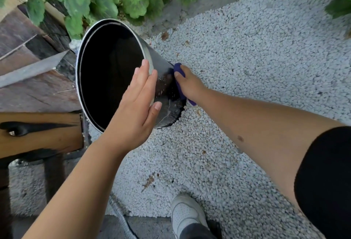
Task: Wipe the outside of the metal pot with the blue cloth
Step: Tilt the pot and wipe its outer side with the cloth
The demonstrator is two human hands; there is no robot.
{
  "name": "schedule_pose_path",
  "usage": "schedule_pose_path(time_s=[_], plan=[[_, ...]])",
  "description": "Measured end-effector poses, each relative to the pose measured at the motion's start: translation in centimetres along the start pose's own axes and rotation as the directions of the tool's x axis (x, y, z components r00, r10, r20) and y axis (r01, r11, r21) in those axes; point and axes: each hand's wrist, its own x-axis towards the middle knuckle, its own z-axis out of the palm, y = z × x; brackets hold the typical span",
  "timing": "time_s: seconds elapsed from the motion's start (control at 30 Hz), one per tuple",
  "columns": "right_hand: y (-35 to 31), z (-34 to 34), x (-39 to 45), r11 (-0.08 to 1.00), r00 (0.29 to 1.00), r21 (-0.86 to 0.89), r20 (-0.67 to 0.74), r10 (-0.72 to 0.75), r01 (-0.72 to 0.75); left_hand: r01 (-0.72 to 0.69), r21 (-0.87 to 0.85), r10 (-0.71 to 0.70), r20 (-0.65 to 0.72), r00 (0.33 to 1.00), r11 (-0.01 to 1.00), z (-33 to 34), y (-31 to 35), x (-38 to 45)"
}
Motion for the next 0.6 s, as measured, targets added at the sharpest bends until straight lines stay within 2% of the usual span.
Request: schedule_pose_path(time_s=[0.13, 0.27, 0.47, 0.6], plan=[[-0.9, -0.1, -0.8, 0.992, 0.997, 0.127, -0.071, -0.015, 0.024, 0.072, -0.050, -0.072, -0.002, 0.997, 0.996, 0.4, 0.3, 0.3], [-3.2, -0.4, -2.3, 0.956, 0.982, 0.254, -0.157, -0.108, 0.146, 0.121, -0.114, -0.122, -0.005, 0.992, 0.986, 0.4, 1.2, 1.3], [-7.9, -0.9, -4.4, 0.823, 0.952, 0.479, -0.182, -0.247, 0.305, 0.161, -0.160, -0.169, -0.040, 0.985, 0.974, 0.6, 2.4, 2.2], [-8.8, -0.4, -5.9, 0.802, 0.902, 0.413, -0.211, -0.376, 0.431, 0.123, -0.148, -0.129, -0.035, 0.991, 0.981, 0.7, 2.2, 2.7]])
